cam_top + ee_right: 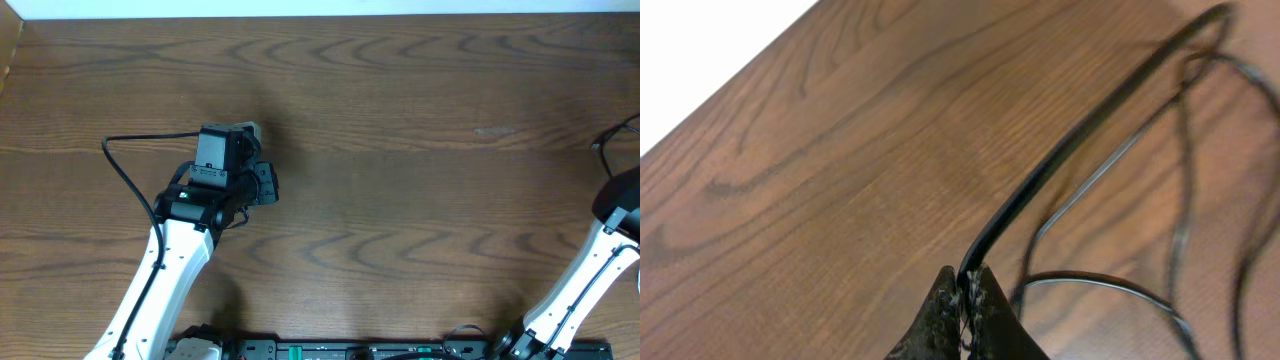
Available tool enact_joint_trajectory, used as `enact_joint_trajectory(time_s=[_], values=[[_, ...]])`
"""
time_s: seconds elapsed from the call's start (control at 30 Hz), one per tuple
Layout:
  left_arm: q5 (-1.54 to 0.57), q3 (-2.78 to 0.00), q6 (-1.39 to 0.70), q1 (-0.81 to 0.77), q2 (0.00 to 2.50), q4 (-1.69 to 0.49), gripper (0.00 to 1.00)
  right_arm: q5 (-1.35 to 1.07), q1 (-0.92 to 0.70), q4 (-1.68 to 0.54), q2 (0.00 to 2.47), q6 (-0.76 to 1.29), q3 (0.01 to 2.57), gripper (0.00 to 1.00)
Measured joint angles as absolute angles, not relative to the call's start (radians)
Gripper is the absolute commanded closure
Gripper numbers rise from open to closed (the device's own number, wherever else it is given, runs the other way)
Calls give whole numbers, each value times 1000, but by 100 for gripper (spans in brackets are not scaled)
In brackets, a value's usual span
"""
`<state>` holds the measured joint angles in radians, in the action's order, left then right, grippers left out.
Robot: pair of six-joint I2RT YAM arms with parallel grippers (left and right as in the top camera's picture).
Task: Untangle cables
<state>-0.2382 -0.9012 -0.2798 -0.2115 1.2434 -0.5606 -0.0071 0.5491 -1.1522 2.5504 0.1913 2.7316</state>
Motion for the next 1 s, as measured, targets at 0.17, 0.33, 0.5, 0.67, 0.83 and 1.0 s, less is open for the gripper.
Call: enact_joint_trajectory(time_s=[0.17,0.33,0.5,0.67,0.83,1.0], values=[[-238,-901,-280,-236,1243,-560,85,-6,528,-1142,2585,220,2732,1],[-238,-901,-280,-280,1243,-560,84,-7,525,-1171,2585,240,2732,1],[-238,-901,-280,-303,1243,-557,85,-6,524,-1314,2581,256,2732,1],[-238,-901,-280,-303,1243,-553,84,3,517,-1539,2564,313,2730,1],[-238,-901,-280,-303,1243,-550,84,67,507,-1697,2548,360,2730,1],[-238,-901,-280,-303,1243,-549,84,106,504,-1697,2548,387,2727,1]])
